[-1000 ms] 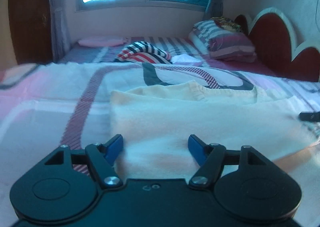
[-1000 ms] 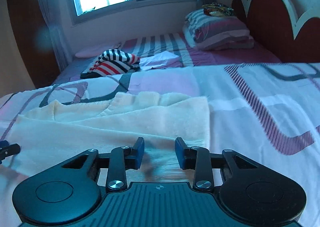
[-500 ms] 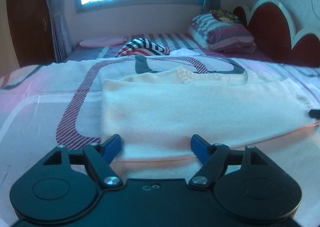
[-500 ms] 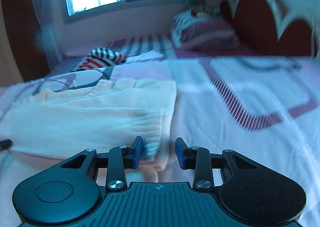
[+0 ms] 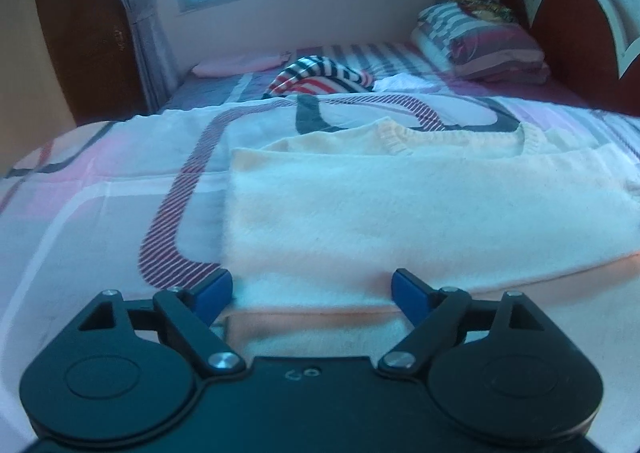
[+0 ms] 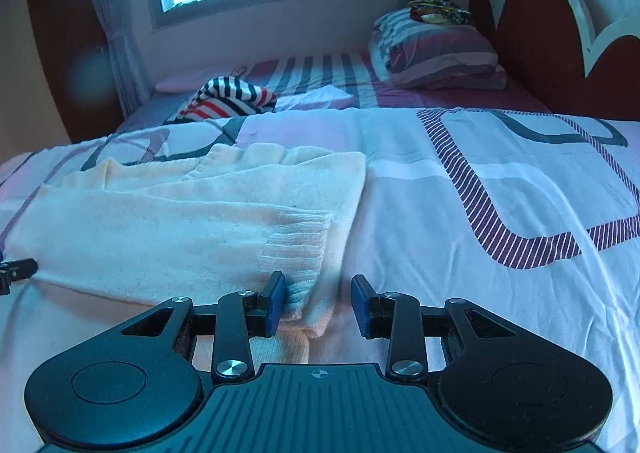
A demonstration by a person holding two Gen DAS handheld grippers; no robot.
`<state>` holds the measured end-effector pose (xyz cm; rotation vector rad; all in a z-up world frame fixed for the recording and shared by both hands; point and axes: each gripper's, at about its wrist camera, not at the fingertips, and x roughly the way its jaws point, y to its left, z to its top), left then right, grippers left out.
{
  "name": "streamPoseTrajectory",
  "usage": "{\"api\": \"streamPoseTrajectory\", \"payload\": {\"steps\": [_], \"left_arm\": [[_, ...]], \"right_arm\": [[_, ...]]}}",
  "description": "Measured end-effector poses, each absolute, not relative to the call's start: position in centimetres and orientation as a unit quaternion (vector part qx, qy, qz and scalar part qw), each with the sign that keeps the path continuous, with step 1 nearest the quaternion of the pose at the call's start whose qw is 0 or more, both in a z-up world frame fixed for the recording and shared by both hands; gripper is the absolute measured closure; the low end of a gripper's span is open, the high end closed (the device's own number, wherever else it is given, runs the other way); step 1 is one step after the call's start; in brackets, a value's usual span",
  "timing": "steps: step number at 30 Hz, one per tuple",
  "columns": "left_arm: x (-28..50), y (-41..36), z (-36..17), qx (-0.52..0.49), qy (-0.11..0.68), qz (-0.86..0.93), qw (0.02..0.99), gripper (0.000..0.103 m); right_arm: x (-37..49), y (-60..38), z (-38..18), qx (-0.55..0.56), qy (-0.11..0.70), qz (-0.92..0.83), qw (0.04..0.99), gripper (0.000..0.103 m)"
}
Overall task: Fold small clothes
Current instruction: 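Move both grippers to the hem end of the cream sweater strip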
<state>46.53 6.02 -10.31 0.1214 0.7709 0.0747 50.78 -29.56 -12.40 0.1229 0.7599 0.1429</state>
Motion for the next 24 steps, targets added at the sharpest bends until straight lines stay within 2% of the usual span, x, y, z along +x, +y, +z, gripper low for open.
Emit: {"api": "streamPoseTrajectory", "payload": {"steps": [10, 21, 23, 24], "left_arm": [[40.0, 5.5, -8.2, 0.057, 0.365, 0.037, 0.928, 0.018], [28.0, 6.5, -6.8, 0.049, 0.365, 0.003, 0.93, 0.019], [25.9, 7.4, -7.2, 0.039, 0.374, 0.003, 0.927, 0.02], [25.1, 7.8, -7.4, 0.034, 0.378, 0.004, 0.925, 0.02]], "right_arm": [[42.7, -32.5, -9.0, 0.088, 0.348, 0.104, 0.927, 0.068], [29.5, -32.9, -7.1, 0.141, 0.376, 0.111, 0.909, 0.068], [27.3, -33.1, -7.1, 0.155, 0.382, 0.109, 0.904, 0.067], [26.3, -33.1, -7.1, 0.158, 0.385, 0.107, 0.903, 0.059]]}}
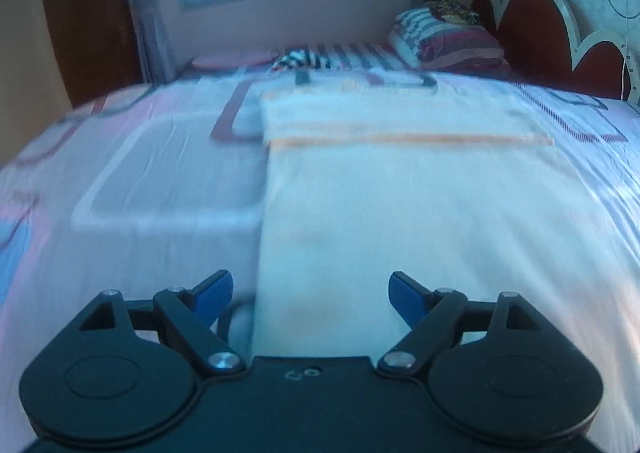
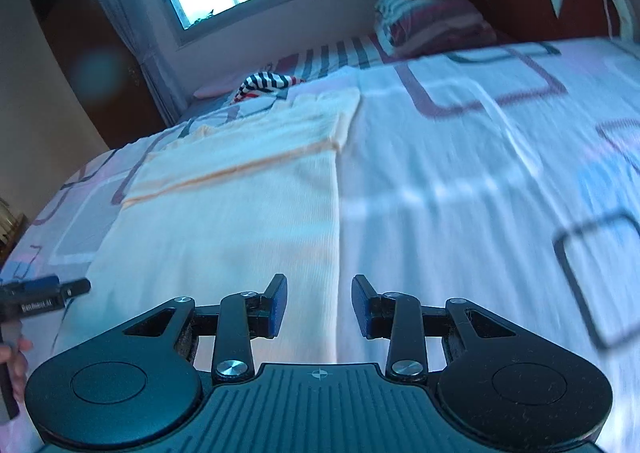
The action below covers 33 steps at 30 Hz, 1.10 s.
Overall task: Fold small clothes
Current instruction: 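Move both grippers to the hem end of the cream sweater strip, then close both grippers side by side on the sweater strip's hem end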
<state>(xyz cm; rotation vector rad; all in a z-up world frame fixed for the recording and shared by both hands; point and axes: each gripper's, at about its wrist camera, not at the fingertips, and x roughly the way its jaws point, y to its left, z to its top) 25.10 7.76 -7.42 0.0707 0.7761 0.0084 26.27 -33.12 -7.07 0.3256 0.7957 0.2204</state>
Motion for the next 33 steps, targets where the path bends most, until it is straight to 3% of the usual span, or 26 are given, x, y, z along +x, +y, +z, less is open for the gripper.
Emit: {"api": "streamPoseTrajectory", "payload": {"steps": [1, 2, 4, 10, 13, 20, 23, 33], "left_arm": [[24.1, 8.1, -7.6, 0.03, 0.382, 0.007, 0.924, 0.021], [23.2, 8.5, -7.9, 0.027, 0.385, 0.008, 0.922, 0.022], [21.4, 9.3, -8.1, 0.02, 0.391, 0.009, 0.92, 0.029], [16.8, 11.1, -8.5, 0.0, 0.405, -0.001, 0.914, 0.03], [15.2, 12.3, -8.7, -0.036, 0.418, -0.009, 0.908, 0.039], [13.4, 16.1, -9.7, -0.223, 0.435, -0.089, 0.868, 0.049], [13.5, 16.6, -10.8, -0.284, 0.441, -0.118, 0.844, 0.056], [16.5, 16.1, -12.0, -0.316, 0.441, -0.132, 0.83, 0.062]], "right_arm": [[25.3, -33.0, -7.0, 0.157, 0.385, 0.102, 0.904, 0.047], [24.5, -32.9, -6.9, 0.157, 0.383, 0.099, 0.905, 0.044], [23.1, -32.9, -6.6, 0.162, 0.38, 0.1, 0.905, 0.044], [19.6, -33.3, -6.5, 0.195, 0.381, 0.103, 0.898, 0.044], [18.1, -33.5, -7.5, 0.203, 0.397, 0.11, 0.888, 0.044], [15.3, -33.8, -10.5, 0.256, 0.43, 0.121, 0.857, 0.045], [14.6, -33.7, -11.0, 0.29, 0.43, 0.138, 0.843, 0.046], [16.6, -34.8, -11.7, 0.344, 0.425, 0.146, 0.825, 0.06]]}}
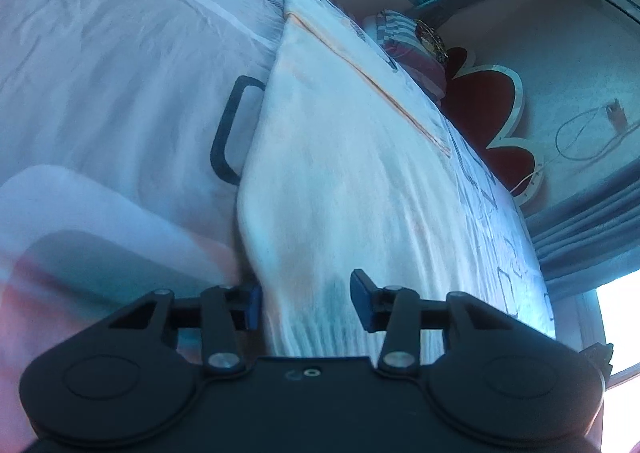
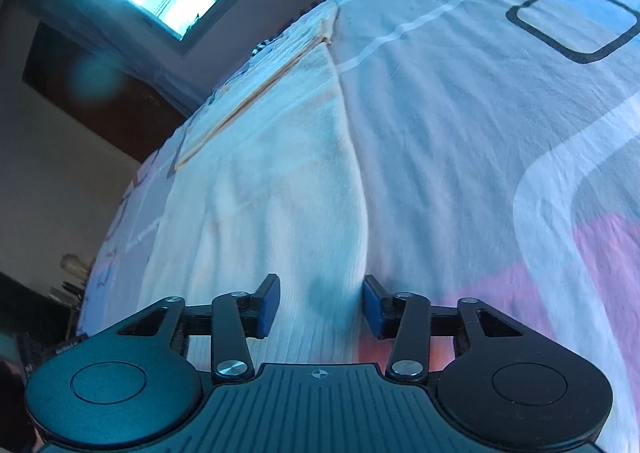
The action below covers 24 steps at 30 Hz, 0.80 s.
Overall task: Fold small clothes
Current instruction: 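Close both grippers side by side on the sweater strip's hem end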
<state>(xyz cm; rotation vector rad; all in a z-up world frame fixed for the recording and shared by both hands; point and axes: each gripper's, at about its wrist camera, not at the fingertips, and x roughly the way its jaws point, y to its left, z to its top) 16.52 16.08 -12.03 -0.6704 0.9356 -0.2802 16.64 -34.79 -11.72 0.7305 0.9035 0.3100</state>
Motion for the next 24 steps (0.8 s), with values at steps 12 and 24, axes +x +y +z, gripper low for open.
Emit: {"api": "streamPoseTrajectory", "payload": {"steps": [12, 24], "left_arm": [[16.3, 16.3, -12.1, -0.307, 0.442, -0.152, 0.829, 0.064], [15.1, 16.1, -12.1, -0.299, 0.441, -0.145, 0.833, 0.067]], "right_arm": [[17.6, -34.7, -12.5, 0.347, 0.43, 0.21, 0.807, 0.082], [17.4, -34.8, -13.0, 0.359, 0.443, 0.194, 0.799, 0.088]]}}
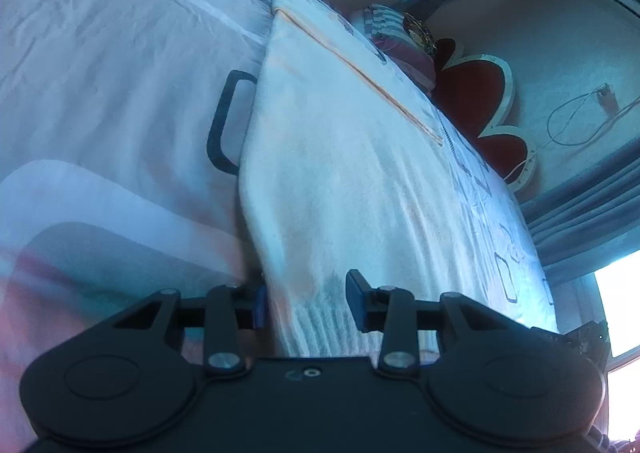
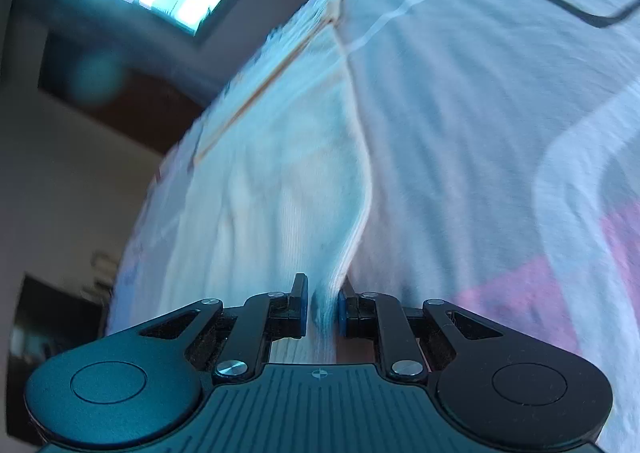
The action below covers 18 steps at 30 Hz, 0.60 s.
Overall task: Fold small clothes
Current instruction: 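Close both grippers side by side on the sweater strip's hem end, then lift the held hem end and fold it over toward the collar with both grippers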
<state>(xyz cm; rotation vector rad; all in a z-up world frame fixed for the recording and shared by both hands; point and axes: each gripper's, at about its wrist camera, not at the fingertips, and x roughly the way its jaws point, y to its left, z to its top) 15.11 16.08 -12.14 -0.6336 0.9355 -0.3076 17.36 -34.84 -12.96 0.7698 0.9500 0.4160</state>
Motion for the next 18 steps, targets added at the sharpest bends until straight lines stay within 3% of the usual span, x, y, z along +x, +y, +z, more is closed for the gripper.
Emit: {"api": "streamPoseTrajectory", "payload": {"steps": [1, 3, 4, 8, 11, 13, 18], "left_arm": [[15.2, 16.1, -12.2, -0.306, 0.442, -0.14, 0.831, 0.068], [15.4, 16.3, -12.2, -0.306, 0.444, -0.118, 0.834, 0.088], [15.4, 16.3, -11.9, -0.297, 0.44, -0.106, 0.841, 0.099], [13.9, 17.4, -10.6, -0.313, 0.376, -0.122, 0.864, 0.1], [14.2, 17.0, -12.0, -0.257, 0.413, -0.095, 0.869, 0.099], [14.1, 17.1, -12.7, -0.271, 0.411, -0.094, 0.866, 0.1], [14.4, 17.5, -11.7, -0.297, 0.399, -0.087, 0.863, 0.1]], "right_arm": [[17.7, -34.3, -12.8, 0.345, 0.448, 0.196, 0.801, 0.088], [18.0, -33.2, -12.3, 0.297, 0.454, 0.185, 0.819, 0.1], [18.2, -32.7, -11.8, 0.284, 0.454, 0.184, 0.824, 0.1], [17.6, -33.4, -9.7, 0.31, 0.399, 0.214, 0.836, 0.1], [17.4, -33.7, -9.7, 0.284, 0.387, 0.211, 0.852, 0.1], [18.6, -32.9, -11.5, 0.245, 0.439, 0.182, 0.845, 0.1], [18.4, -34.0, -10.6, 0.303, 0.4, 0.185, 0.845, 0.1]]}}
